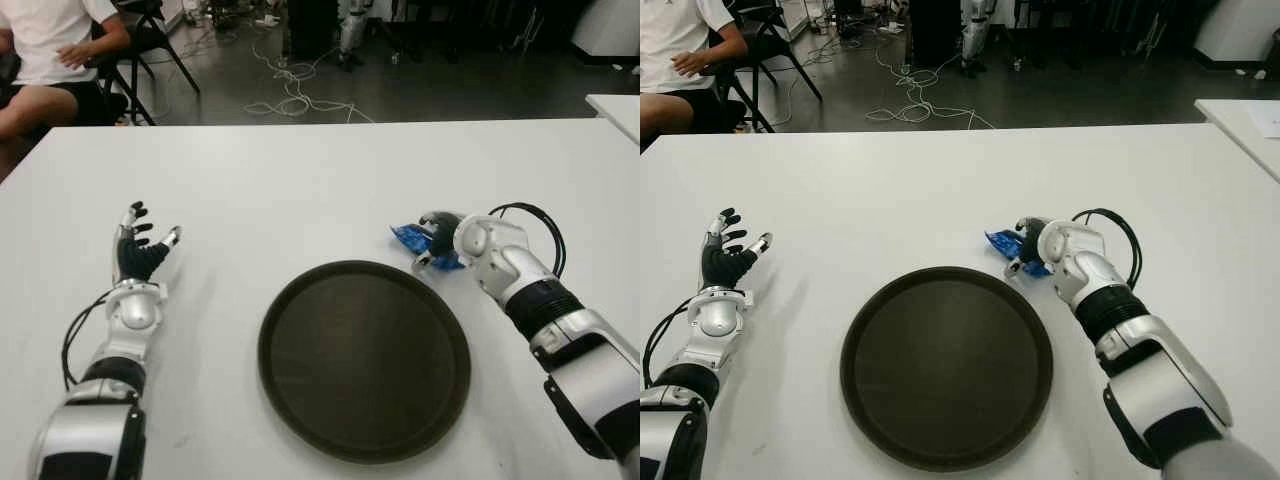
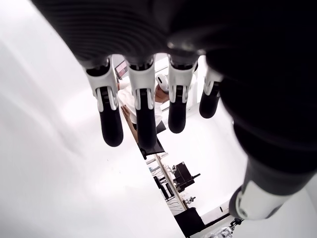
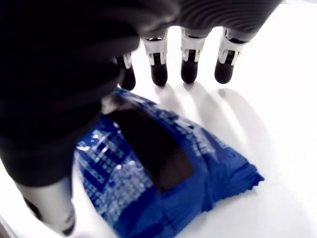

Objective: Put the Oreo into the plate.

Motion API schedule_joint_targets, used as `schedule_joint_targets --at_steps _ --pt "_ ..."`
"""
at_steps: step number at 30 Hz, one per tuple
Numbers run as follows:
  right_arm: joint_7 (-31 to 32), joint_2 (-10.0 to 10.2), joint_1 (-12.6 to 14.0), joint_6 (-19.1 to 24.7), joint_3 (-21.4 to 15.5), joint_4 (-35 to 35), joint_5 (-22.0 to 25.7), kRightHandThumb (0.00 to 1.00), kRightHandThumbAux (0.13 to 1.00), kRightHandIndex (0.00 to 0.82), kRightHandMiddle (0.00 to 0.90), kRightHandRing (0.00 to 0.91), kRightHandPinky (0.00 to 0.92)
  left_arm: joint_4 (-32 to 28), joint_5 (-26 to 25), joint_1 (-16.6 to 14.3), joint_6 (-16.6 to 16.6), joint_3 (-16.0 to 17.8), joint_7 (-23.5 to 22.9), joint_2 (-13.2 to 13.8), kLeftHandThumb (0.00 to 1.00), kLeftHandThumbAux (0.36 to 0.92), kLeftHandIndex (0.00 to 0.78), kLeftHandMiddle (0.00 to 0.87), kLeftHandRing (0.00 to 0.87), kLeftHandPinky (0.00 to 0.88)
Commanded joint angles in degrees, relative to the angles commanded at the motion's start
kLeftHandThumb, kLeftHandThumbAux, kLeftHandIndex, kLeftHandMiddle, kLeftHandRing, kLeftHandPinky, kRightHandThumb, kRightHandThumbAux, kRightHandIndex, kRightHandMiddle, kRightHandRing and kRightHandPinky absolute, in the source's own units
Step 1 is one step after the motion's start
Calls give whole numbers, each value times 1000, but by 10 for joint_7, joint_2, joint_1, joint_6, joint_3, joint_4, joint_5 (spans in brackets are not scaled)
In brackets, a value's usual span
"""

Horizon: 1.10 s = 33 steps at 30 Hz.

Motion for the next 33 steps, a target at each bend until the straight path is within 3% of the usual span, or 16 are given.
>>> schedule_joint_targets --at_steps 33 --pt "5 -2 -12 -14 5 1 -6 0 766 62 92 43 0 3 3 -3 4 -1 -1 4 238 706 97 164 200 244"
